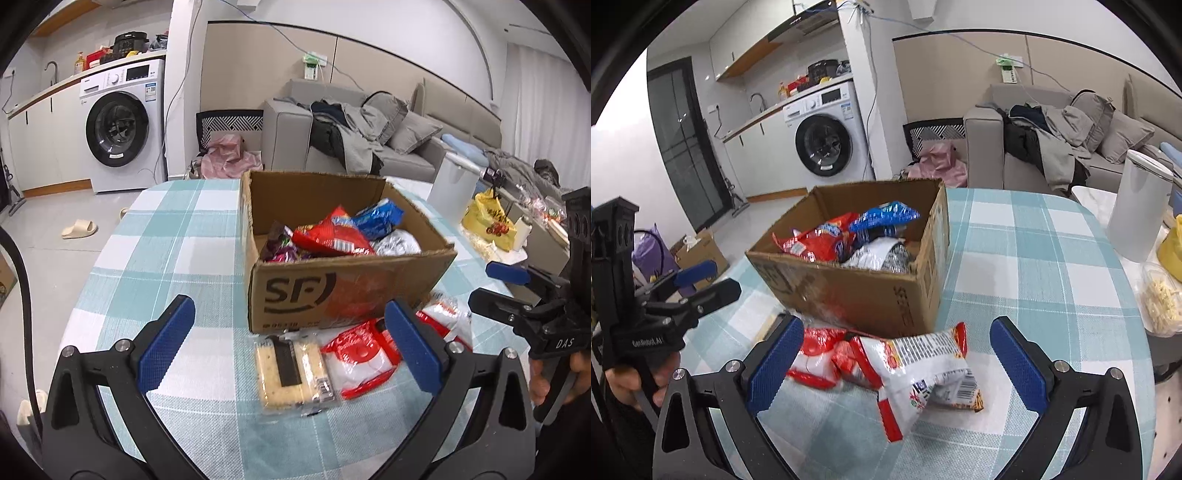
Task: Organize snacks
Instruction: 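Move the right tool to the white-red noodle bag while the left tool approaches the cracker pack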
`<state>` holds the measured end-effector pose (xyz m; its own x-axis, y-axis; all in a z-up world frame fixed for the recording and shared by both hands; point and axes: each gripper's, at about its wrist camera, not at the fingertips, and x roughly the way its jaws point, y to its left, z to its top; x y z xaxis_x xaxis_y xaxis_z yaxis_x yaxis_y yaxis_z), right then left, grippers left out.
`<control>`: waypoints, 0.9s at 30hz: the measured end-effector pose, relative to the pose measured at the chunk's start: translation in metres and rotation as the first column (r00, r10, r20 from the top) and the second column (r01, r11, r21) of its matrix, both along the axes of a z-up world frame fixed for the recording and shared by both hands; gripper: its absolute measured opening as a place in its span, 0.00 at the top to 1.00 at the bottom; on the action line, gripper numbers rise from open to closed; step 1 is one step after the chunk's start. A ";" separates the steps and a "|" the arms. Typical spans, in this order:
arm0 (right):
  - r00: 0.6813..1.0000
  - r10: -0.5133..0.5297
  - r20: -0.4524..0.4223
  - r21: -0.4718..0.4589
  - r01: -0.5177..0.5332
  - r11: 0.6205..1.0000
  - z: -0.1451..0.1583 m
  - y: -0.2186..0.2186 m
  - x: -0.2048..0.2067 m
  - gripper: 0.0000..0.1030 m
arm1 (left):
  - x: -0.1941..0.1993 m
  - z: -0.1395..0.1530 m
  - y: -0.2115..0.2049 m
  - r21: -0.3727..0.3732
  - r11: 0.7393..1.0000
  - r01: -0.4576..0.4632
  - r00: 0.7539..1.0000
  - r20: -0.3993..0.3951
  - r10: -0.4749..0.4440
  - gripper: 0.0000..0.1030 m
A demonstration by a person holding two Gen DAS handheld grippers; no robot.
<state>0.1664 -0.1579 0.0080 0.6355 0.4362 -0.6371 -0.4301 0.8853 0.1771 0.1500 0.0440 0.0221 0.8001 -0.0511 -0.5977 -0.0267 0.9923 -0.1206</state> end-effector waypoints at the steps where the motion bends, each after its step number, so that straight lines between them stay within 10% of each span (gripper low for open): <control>1: 1.000 -0.001 -0.008 -0.014 0.001 1.000 -0.003 0.000 0.001 0.01 | 0.000 -0.002 -0.001 0.002 1.000 -0.002 1.000 -0.007 0.002 0.00; 27: 0.977 -0.027 -0.212 -0.022 0.023 0.999 -0.054 -0.016 0.032 0.01 | 0.034 -0.055 0.007 0.020 0.999 -0.025 0.984 -0.178 0.028 0.00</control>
